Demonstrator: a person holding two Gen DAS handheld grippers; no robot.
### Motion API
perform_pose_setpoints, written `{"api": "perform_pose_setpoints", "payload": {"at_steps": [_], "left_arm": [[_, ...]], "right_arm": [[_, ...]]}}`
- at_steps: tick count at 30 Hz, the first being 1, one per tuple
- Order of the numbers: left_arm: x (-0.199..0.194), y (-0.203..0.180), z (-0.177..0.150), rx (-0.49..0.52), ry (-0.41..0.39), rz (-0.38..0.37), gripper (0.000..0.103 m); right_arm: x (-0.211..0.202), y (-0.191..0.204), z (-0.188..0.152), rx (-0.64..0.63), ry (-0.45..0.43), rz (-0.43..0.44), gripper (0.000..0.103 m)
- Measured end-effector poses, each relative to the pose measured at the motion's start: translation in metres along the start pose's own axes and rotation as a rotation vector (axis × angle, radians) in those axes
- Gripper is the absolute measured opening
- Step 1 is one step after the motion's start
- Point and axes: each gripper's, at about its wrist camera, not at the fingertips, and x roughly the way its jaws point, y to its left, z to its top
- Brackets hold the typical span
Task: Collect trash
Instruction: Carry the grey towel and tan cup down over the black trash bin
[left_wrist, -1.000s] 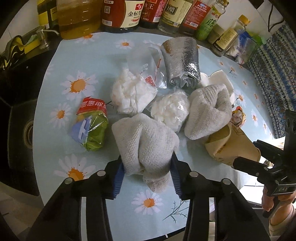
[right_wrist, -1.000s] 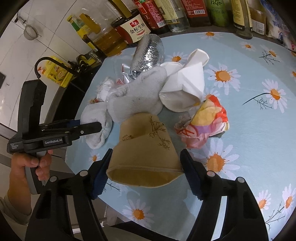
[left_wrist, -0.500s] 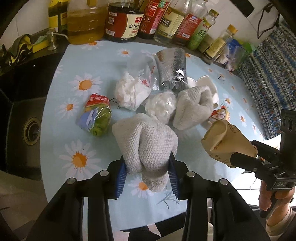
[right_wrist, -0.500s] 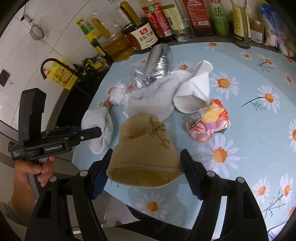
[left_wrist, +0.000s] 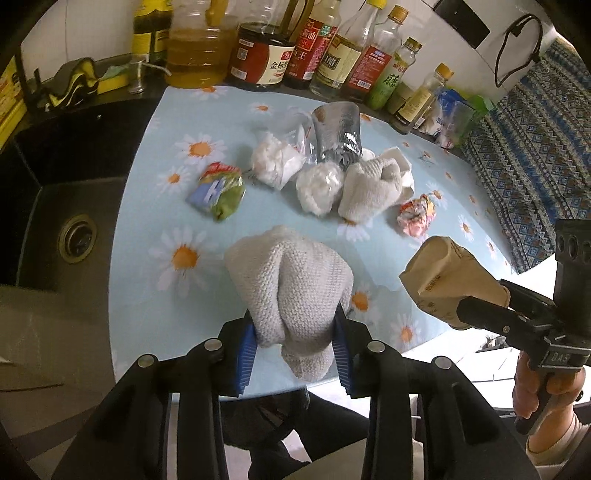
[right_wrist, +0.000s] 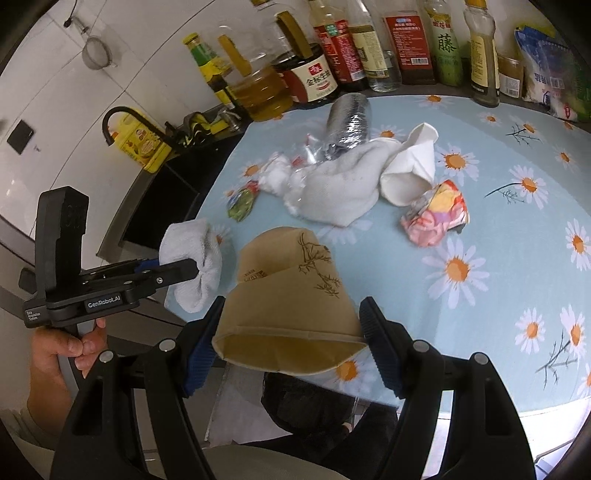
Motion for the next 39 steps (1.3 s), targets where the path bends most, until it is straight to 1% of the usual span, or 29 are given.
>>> {"api": "perform_pose_setpoints", "payload": {"at_steps": [9, 16, 20, 27, 33, 39], "left_arm": [[-0.018, 0.011, -0.045, -0.022, 0.005, -0.016, 0.034], [-0.02, 0.018, -0.078, -0.035, 0.033, -0.029, 0.034], [-0.015, 0.027, -0.096, -0.054, 0.066, -0.029, 0.034], [0.01, 0.038, -0.13, -0.074, 0.15, -0.021, 0.034], [0.039, 0.051, -0.153, -0.108, 0.222, -0.019, 0.034], [0.067, 0.064, -0.172, -0.127, 0.282, 0.009, 0.034]], "right_arm": [[0.0, 0.03, -0.034, -0.017, 0.017, 0.004, 0.072], [0.016, 0.051, -0.064, -0.024, 0.071, 0.018, 0.072], [0.029, 0.061, -0.08, -0.03, 0.111, 0.018, 0.072], [0.057, 0.061, -0.108, -0.012, 0.194, 0.003, 0.072], [0.082, 0.049, -0.125, 0.022, 0.257, -0.009, 0.072], [0.111, 0.036, -0.14, 0.047, 0.308, -0.027, 0.072]]}}
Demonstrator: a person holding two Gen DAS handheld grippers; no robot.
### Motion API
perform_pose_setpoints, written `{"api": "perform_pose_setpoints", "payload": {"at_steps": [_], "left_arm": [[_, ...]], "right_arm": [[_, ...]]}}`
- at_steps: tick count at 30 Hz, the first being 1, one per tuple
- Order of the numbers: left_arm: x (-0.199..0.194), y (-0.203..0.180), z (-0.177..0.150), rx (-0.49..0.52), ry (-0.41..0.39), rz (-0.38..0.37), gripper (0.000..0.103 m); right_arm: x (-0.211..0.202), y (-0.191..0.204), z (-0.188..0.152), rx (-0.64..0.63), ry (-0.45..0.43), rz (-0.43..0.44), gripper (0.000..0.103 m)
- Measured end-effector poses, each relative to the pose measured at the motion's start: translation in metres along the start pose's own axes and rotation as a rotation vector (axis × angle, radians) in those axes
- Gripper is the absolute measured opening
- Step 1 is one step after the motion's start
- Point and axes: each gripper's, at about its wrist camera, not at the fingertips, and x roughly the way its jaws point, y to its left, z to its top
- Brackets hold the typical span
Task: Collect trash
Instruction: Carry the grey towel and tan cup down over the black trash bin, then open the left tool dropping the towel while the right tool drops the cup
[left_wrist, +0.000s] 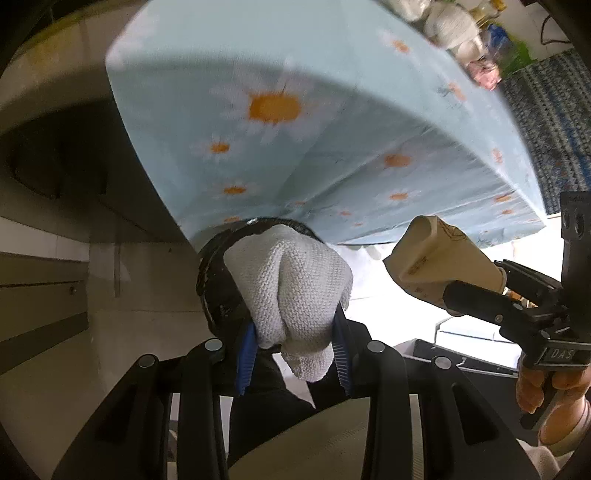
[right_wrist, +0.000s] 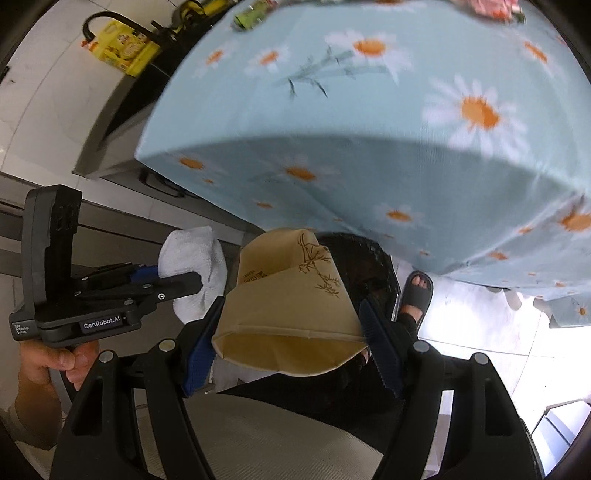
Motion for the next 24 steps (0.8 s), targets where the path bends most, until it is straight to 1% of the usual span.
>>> {"api": "perform_pose_setpoints", "payload": {"at_steps": [6, 9, 13, 16, 20, 24], "left_arm": [[0.031, 0.008, -0.003, -0.025, 0.049, 0.007, 0.034], [0.045, 0.01, -0.002, -0.022, 0.069, 0.016, 0.034], [0.064, 0.012, -0.003, -0.026, 0.095, 0.018, 0.035], [0.08, 0.016, -0.004, -0.039, 0.124, 0.029, 0.035], [0.093, 0.019, -0.006, -0.055, 0.144, 0.036, 0.035], [0.101, 0.024, -0.007, -0.064, 0.158, 0.046, 0.037]], "right_arm": [[0.031, -0.008, -0.002, 0.023, 0.039, -0.002, 0.072], [0.047, -0.012, -0.002, 0.036, 0.059, 0.002, 0.072], [0.065, -0.017, -0.004, 0.034, 0.075, -0.017, 0.072], [0.079, -0.022, -0.004, 0.054, 0.097, -0.003, 0.072], [0.093, -0.03, -0.003, 0.065, 0.116, -0.004, 0.073], [0.1, -0.037, -0.001, 0.086, 0.13, 0.019, 0.073]]}}
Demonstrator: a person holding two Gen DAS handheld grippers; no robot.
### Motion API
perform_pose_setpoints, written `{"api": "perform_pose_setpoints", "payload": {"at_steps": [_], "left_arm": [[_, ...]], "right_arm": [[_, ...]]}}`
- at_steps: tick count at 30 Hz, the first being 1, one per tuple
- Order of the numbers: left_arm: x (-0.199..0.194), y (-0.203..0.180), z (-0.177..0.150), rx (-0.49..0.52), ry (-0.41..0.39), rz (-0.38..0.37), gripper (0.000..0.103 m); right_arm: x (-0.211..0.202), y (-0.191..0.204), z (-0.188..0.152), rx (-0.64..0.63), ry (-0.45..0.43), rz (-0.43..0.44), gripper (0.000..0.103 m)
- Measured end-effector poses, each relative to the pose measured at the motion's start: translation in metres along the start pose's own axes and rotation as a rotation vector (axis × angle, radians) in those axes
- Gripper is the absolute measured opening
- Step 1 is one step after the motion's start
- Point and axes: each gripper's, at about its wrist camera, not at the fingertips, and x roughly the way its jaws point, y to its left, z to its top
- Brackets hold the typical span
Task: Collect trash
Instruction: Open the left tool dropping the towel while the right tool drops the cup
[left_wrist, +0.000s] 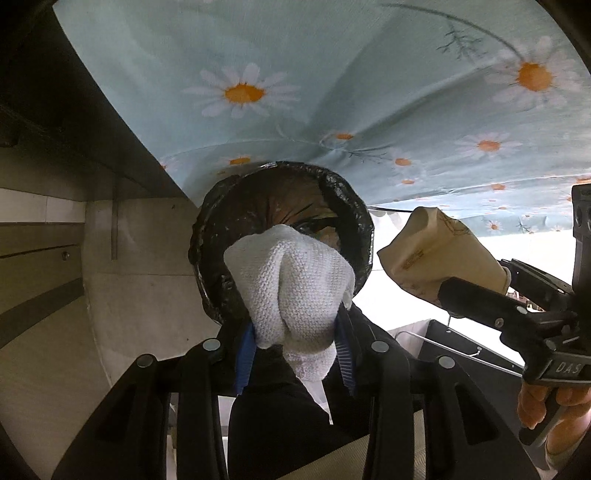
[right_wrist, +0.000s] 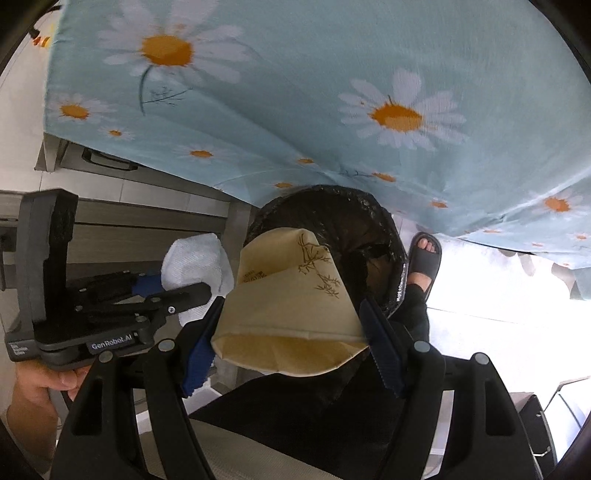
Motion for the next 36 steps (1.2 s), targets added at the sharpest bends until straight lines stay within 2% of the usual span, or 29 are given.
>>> {"api": "perform_pose_setpoints", "payload": {"at_steps": [2, 4, 6, 8, 24, 30, 33, 36], "left_arm": [[0.001, -0.001, 0.0, 0.002, 0.001, 0.001, 0.038], [0.002, 0.001, 0.001, -0.014, 0.0, 0.005, 0.044], [0.003, 0.004, 0.002, -0.032, 0.003, 0.002, 0.056], [0.005, 0.007, 0.001, -0.048, 0.009, 0.003, 0.061], [-0.005, 0.008, 0.002, -0.059, -0.01, 0.008, 0.062], [-0.027, 0.0, 0.004, -0.039, -0.043, -0.002, 0.062], [-0.043, -0.007, 0.005, -0.015, -0.067, -0.004, 0.062], [-0.063, -0.016, 0.005, 0.014, -0.1, -0.004, 0.062]], "right_arm": [[-0.001, -0.003, -0.003, 0.003, -0.006, 0.011, 0.074], [-0.004, -0.004, -0.002, 0.005, -0.018, 0.018, 0.076], [-0.003, -0.007, -0.002, 0.012, -0.038, 0.045, 0.082], [-0.005, -0.009, -0.001, 0.025, -0.042, 0.048, 0.086], [-0.016, -0.01, -0.006, 0.043, -0.055, 0.048, 0.086], [-0.034, -0.009, -0.007, 0.032, -0.093, 0.034, 0.086], [-0.048, -0.008, -0.007, 0.046, -0.108, 0.067, 0.086], [-0.066, -0.003, -0.007, 0.018, -0.148, 0.046, 0.086]]}}
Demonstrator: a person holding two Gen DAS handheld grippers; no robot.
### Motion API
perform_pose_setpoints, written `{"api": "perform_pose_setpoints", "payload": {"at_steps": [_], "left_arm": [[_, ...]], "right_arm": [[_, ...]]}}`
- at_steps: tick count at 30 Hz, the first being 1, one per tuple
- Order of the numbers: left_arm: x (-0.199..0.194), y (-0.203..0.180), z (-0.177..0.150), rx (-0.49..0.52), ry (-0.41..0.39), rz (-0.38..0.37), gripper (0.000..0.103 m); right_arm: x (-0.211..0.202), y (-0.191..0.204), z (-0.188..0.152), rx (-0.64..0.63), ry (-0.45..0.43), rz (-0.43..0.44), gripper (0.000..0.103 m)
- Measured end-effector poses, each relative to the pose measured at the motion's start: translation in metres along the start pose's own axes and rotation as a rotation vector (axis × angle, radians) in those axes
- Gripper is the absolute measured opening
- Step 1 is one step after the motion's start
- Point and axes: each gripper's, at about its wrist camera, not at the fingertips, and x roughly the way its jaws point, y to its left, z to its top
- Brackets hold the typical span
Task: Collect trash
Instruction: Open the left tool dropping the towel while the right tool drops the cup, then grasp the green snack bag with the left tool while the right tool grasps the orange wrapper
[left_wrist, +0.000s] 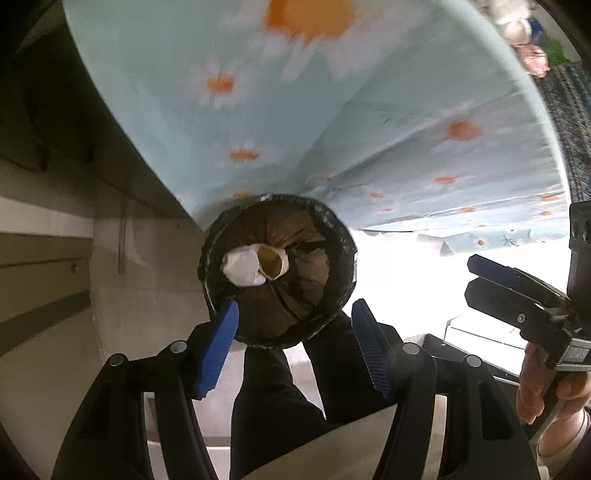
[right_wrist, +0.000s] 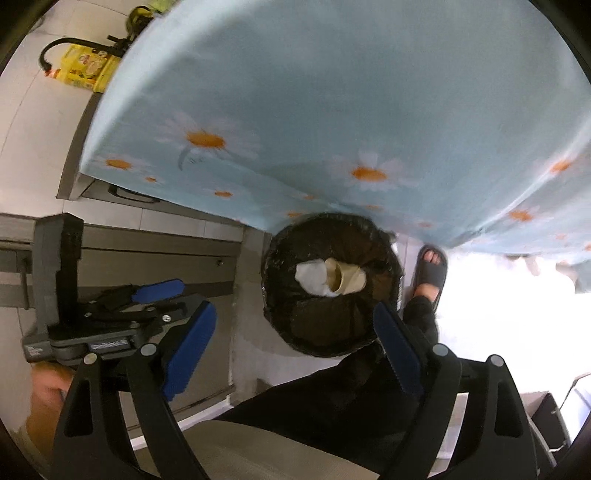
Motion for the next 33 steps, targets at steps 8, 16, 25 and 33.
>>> {"api": "perform_pose_setpoints", "payload": {"at_steps": [8, 16, 25, 33], "left_arm": [[-0.062, -0.027, 0.008, 0.092, -0.117, -0.001, 0.062], [-0.119, -0.056, 0.029, 0.176, -0.234, 0.01, 0.062], [-0.167, -0.074, 0.078, 0.225, -0.342, 0.065, 0.062], [-0.174, -0.078, 0.128, 0.239, -0.366, 0.108, 0.074]], "right_arm": [[-0.054, 0.017, 0.005, -0.043, -0.104, 0.007, 0.086], [-0.122, 0.029, 0.022, -0.092, -0.254, -0.011, 0.086], [-0.186, 0.011, 0.062, -0.098, -0.406, -0.086, 0.086], [-0.209, -0.018, 0.103, -0.079, -0.441, -0.155, 0.092]]}}
